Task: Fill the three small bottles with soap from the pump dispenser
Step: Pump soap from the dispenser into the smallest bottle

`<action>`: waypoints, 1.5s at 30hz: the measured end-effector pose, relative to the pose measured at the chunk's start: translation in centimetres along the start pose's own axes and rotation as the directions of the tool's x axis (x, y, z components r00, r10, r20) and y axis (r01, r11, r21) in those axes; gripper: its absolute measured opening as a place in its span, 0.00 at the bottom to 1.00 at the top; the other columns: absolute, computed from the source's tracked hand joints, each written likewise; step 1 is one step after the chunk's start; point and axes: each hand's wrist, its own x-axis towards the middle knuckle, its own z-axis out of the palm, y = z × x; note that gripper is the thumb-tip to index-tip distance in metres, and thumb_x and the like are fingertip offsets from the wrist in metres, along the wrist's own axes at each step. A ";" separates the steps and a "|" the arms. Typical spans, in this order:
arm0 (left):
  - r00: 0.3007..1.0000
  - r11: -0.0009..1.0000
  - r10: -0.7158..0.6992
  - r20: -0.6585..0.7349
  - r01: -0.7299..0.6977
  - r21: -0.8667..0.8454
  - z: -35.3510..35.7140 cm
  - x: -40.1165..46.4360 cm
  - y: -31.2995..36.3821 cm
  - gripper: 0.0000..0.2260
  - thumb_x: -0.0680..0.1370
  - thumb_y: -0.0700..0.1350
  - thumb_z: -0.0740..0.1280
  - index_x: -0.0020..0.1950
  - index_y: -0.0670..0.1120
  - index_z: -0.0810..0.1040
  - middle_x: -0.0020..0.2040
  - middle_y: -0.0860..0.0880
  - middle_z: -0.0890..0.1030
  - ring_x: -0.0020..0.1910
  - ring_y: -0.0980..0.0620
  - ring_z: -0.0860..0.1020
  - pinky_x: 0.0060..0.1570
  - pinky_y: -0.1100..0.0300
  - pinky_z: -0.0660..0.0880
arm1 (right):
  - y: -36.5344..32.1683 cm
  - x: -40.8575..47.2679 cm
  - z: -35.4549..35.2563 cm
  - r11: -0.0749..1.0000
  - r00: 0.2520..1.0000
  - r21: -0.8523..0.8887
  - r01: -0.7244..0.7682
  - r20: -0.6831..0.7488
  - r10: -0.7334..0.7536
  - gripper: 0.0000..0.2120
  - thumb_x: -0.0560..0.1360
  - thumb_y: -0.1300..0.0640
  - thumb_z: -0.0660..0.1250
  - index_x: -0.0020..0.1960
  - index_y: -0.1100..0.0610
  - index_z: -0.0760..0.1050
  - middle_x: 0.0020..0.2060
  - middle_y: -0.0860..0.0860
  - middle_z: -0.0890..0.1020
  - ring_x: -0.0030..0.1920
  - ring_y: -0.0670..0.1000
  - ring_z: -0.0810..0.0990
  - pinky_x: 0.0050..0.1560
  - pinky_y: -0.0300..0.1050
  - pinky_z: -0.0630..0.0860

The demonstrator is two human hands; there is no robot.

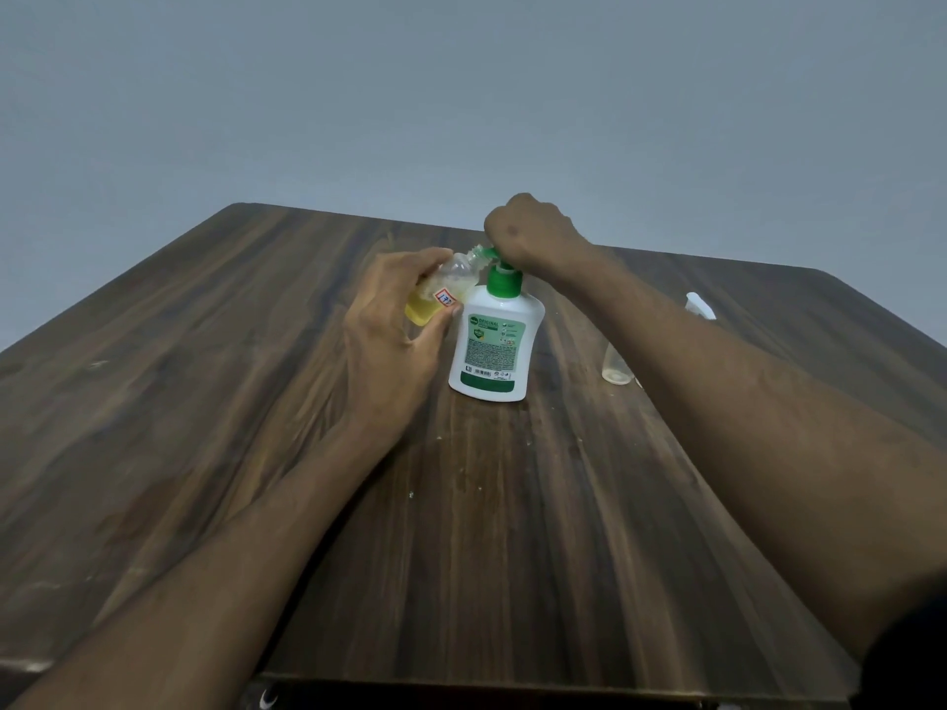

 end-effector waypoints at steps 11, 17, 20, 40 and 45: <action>1.000 1.000 0.003 -0.008 -0.003 0.005 0.0 -0.1 0.1 0.18 0.76 0.36 0.78 0.66 0.41 0.83 0.59 0.47 0.83 0.57 0.54 0.80 0.56 0.67 0.74 | -0.2 -0.3 -0.1 1.000 1.000 -0.021 0.009 -0.020 -0.010 0.03 0.75 0.57 0.56 0.43 0.55 0.67 0.40 0.50 0.72 0.47 0.57 0.72 0.59 0.55 0.68; 1.000 1.000 0.000 -0.010 0.000 0.006 -0.2 -0.1 0.2 0.18 0.76 0.35 0.78 0.66 0.41 0.83 0.59 0.47 0.83 0.57 0.56 0.79 0.57 0.70 0.73 | -0.3 -0.3 0.1 0.999 1.000 -0.042 0.007 -0.029 -0.008 0.04 0.75 0.57 0.56 0.42 0.55 0.65 0.38 0.50 0.71 0.47 0.57 0.72 0.61 0.55 0.68; 1.000 1.000 0.001 -0.011 -0.001 0.000 -0.2 -0.1 0.5 0.18 0.76 0.34 0.77 0.65 0.41 0.83 0.59 0.47 0.83 0.57 0.57 0.79 0.56 0.71 0.72 | -0.3 -0.3 0.0 0.999 1.000 -0.044 0.006 -0.014 -0.007 0.03 0.75 0.57 0.56 0.43 0.55 0.66 0.38 0.50 0.70 0.48 0.58 0.72 0.63 0.55 0.68; 1.000 1.000 0.000 -0.002 0.000 0.006 -0.2 0.0 0.4 0.19 0.76 0.34 0.78 0.66 0.42 0.84 0.59 0.45 0.83 0.57 0.55 0.80 0.56 0.72 0.73 | -0.3 -0.1 0.1 1.000 1.000 -0.027 0.001 -0.028 -0.002 0.03 0.75 0.57 0.56 0.46 0.56 0.68 0.38 0.49 0.70 0.48 0.58 0.72 0.64 0.56 0.68; 1.000 1.000 -0.008 0.006 0.008 -0.005 -0.3 -0.1 0.4 0.19 0.76 0.34 0.78 0.67 0.42 0.83 0.60 0.46 0.83 0.58 0.54 0.81 0.57 0.71 0.73 | -0.1 -0.1 0.0 1.000 1.000 -0.022 0.008 -0.018 -0.008 0.06 0.77 0.57 0.56 0.42 0.56 0.67 0.42 0.52 0.73 0.44 0.56 0.72 0.57 0.52 0.69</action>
